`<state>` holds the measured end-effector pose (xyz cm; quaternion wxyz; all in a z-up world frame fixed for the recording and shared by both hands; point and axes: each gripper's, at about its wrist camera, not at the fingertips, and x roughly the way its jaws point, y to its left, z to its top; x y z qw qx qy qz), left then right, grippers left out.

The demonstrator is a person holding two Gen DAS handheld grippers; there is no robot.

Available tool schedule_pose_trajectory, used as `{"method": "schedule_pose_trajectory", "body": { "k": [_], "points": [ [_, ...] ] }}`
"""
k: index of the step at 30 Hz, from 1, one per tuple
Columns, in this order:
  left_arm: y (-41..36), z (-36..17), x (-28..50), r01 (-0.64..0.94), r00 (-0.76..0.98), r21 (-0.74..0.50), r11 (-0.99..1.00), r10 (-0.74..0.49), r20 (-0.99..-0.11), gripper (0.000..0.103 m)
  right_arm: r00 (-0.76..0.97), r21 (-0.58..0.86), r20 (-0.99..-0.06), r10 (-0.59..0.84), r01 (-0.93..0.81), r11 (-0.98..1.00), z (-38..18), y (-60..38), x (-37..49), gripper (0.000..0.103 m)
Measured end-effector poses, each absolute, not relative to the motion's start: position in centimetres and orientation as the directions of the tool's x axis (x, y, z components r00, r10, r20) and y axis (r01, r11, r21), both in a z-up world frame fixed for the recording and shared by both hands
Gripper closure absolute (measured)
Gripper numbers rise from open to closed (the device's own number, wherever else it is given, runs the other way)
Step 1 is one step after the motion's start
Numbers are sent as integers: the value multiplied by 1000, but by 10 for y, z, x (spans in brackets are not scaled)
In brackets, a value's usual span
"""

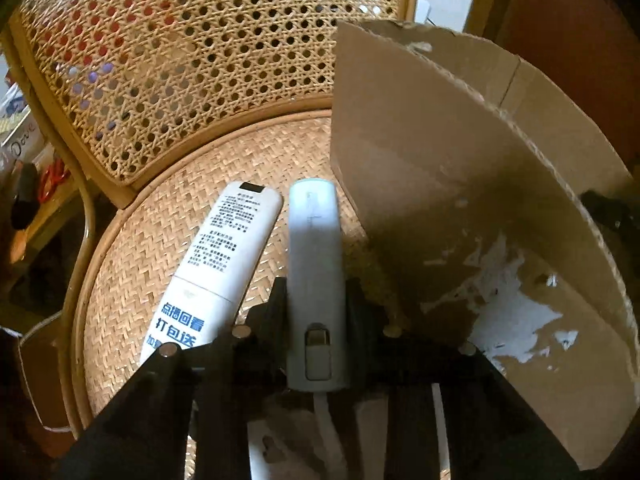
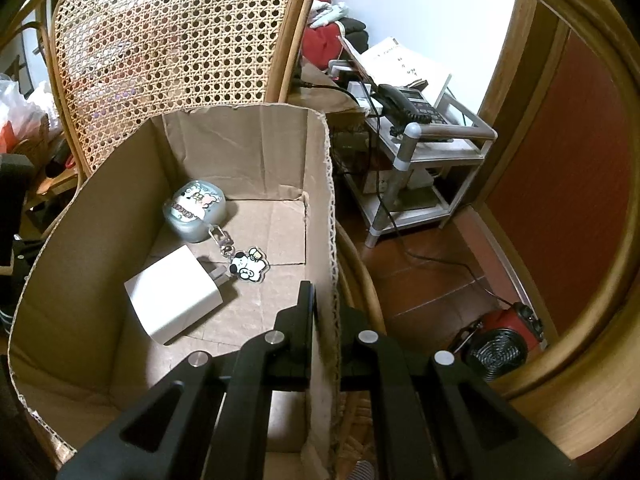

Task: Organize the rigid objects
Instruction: 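Grasp the white stick with light-blue cap using the left gripper and lift, then lower the white stick into the box and open the left gripper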

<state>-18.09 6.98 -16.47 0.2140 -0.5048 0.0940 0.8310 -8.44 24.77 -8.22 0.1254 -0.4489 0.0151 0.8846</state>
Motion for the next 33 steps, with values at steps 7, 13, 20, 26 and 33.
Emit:
{"method": "schedule_pose_trajectory", "body": {
  "k": [7, 13, 20, 26, 33],
  "points": [
    [50, -120, -172, -414, -493, -101, -905, 316, -811, 78, -566, -86, -798, 209, -236, -968, -82, 248, -84, 95],
    [43, -91, -167, -400, -543, -139, -906, 356, -760, 78, -565, -86, -798, 209, -237, -968, -83, 249, -85, 95],
    [59, -43, -162, -429, -626, -135, -893, 401, -668, 78, -567, -86, -797, 209, -235, -968, -82, 249, -85, 95],
    [80, -1, -136, -488, -696, -82, -869, 443, -565, 77, -567, -85, -797, 208, -235, -968, -82, 249, -84, 95],
    [102, -13, -130, -557, -611, -135, -820, 514, -602, 77, -566, -87, -798, 209, -235, -968, -82, 248, -85, 95]
  ]
}}
